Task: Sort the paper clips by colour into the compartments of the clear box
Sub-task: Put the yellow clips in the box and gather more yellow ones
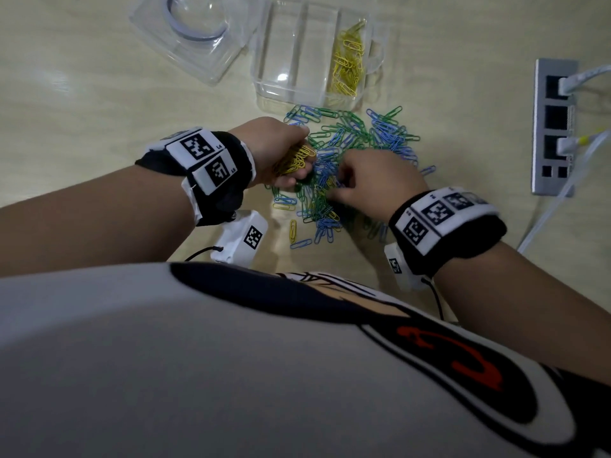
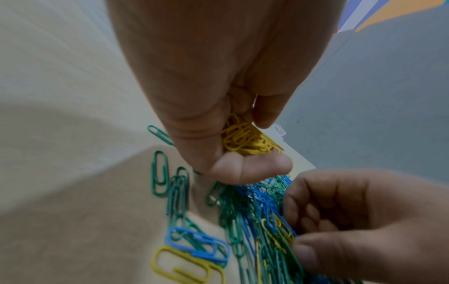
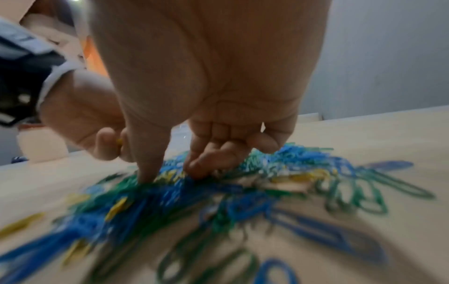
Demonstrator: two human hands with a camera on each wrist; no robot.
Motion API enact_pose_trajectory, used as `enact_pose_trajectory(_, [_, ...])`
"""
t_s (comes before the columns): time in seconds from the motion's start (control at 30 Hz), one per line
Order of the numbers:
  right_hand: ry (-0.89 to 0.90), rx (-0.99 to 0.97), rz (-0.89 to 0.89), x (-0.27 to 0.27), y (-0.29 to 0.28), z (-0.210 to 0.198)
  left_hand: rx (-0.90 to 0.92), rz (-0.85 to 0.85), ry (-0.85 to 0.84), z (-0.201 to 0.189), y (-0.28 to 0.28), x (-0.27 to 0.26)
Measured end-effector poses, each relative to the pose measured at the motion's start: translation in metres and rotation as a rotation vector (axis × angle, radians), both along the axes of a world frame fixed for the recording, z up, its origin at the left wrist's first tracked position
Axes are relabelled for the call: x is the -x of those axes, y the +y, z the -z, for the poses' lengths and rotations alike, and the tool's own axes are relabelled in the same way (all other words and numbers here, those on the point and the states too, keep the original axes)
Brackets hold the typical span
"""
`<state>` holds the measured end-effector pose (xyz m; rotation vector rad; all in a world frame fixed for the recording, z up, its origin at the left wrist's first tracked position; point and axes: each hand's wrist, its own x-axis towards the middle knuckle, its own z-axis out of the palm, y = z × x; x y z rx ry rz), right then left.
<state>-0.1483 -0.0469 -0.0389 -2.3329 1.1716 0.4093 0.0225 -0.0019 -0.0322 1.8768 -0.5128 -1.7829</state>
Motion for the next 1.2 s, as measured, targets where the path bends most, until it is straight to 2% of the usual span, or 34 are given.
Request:
enact_pose_trajectory(0.23, [-0.087, 0.074, 0.007, -0.001, 0.001, 0.002, -0.007, -0.005, -0.008, -0.001, 0.002, -0.001])
enact_pose_trajectory(0.63, [-0.223, -0.009, 0.234, 0.007, -0.016, -0.007, -0.026, -0.023, -0.023, -0.002, 0.003, -0.005])
enact_pose_trajectory(0.83, [-0.253, -0.020, 0.231, 0.009, -0.017, -0.009, -0.037, -0.024, -0.032, -0.003, 0.002, -0.003])
enact_pose_trajectory(1.0, [-0.205, -0.021, 0.201, 0.007, -0.016, -0.011, -0.041, -0.013, -0.044, -0.004, 0.001, -0.001])
enact_pose_trajectory(1.2, [-0.361, -0.093, 0.292, 0.002, -0.014, -0.018, -0.043, -0.001, -0.040, -0.003, 0.001, 0.002])
